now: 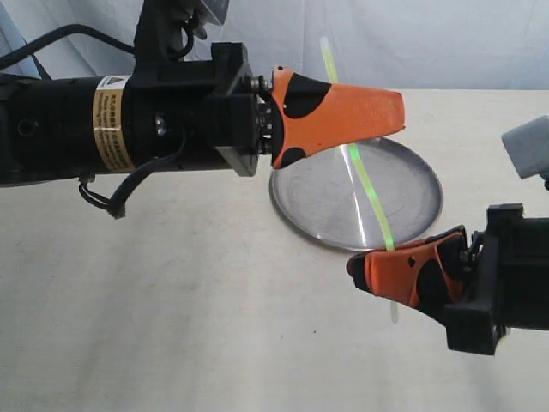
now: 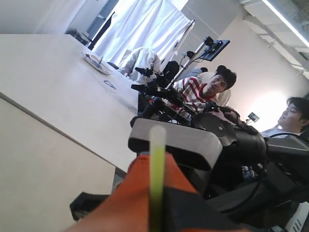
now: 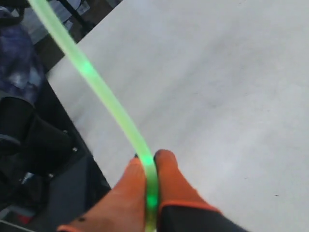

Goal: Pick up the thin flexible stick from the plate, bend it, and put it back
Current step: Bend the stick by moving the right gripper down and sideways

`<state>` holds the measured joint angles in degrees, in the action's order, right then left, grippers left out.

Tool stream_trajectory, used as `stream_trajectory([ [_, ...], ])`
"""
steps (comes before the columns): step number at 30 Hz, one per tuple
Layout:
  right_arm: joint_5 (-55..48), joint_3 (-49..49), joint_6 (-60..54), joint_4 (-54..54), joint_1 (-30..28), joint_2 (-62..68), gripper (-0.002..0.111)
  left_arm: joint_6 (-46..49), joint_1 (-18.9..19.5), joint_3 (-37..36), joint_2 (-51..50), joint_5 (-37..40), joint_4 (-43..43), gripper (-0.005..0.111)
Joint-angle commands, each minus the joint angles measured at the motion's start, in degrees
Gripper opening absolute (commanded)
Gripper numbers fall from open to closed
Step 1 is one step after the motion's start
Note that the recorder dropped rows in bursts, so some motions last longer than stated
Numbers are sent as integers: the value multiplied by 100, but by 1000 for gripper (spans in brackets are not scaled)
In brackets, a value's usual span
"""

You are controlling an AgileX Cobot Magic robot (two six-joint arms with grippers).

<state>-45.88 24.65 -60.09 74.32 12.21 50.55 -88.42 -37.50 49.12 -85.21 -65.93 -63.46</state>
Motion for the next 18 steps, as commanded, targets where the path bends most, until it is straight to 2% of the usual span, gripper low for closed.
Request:
stream_trajectory([
  [1,-565,-29,82,36,-9,331,-1,398,-32,155,183,-243,597,0],
  [5,-1303,-29,-584,1016,-9,349,-1,618,-32,221,183,978,-233,0],
  [8,-1325,-6,-769,1433,-9,182,-1,291,-32,221,183,1346,-1097,0],
  [11,-879,76,-685,1263,-20,-47,-1,-232,-32,221,183,836,-1629,0],
  [14,-310,139,-551,1068,-20,-303,-1,-294,-32,221,207,173,-1835,0],
  [16,-9,139,-551,1068,-20,-453,-1,-294,-32,221,262,235,-1984,0],
  [18,213,139,-551,1079,-20,-604,-1,-309,-32,221,319,626,-2190,0],
])
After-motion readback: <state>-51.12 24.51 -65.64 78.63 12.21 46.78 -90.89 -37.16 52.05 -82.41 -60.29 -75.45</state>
